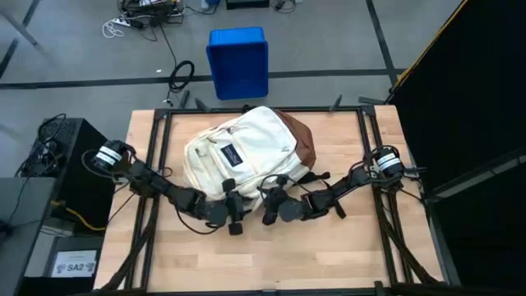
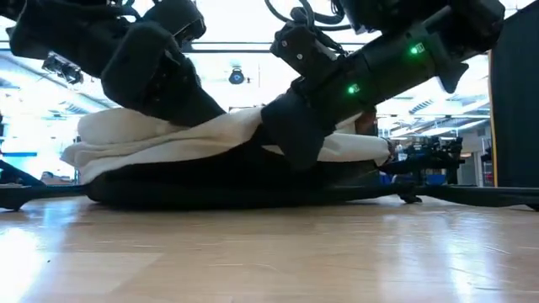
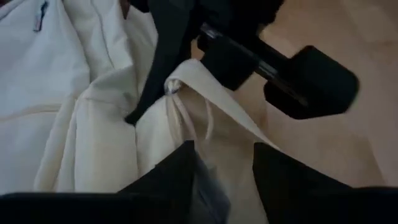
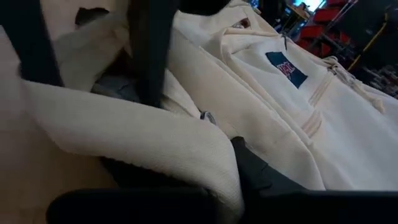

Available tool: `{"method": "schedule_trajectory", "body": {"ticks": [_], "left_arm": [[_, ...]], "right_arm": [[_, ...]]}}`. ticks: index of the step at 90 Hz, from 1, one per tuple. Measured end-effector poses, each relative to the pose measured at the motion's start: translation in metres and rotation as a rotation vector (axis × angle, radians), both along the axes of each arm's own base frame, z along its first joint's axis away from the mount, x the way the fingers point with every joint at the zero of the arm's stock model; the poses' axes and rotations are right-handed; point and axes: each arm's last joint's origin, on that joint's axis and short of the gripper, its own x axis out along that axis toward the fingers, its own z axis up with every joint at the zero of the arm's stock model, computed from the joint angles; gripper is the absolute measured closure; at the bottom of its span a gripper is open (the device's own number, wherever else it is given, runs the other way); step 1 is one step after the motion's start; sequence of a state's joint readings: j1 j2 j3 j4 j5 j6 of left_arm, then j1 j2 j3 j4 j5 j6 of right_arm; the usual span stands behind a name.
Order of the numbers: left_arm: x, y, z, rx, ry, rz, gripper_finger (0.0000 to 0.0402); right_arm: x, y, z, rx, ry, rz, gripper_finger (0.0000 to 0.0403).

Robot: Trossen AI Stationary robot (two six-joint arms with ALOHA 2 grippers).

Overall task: Unpack backpack
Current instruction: Close the white backpack

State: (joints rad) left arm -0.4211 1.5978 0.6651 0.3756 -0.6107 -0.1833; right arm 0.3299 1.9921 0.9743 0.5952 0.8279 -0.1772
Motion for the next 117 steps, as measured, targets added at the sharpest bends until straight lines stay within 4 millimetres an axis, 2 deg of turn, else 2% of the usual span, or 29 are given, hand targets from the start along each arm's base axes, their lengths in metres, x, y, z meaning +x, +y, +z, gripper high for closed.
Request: {"method": "schedule_trajectory", "body": {"ticks": [38,55,96,106,117], "left_arm": [[0.004,0.01,-0.001,-0.024,0.011,0.015,0.0265],[0.003,0.016,-0.003,-0.03,0.04,0.078,0.0265],[0.005,0.018,-0.002,-0.006,0.026,0.071,0.0267],[0.005,0.019,-0.002,0.004,0.032,0.06,0.0292],[0.005,0.018,-0.003,0.002,0.044,0.024,0.0369]], "right_arm": [[0.004,0.0,0.005,0.041,-0.066,0.059,0.0402],[0.004,0.0,0.005,0.013,-0.05,0.083,0.0402],[0.006,0.0,0.006,0.021,-0.051,0.122,0.0402],[0.006,0.0,0.006,0.019,-0.051,0.132,0.0402],[0.005,0.002,0.006,0.016,-0.042,0.147,0.0402]]}}
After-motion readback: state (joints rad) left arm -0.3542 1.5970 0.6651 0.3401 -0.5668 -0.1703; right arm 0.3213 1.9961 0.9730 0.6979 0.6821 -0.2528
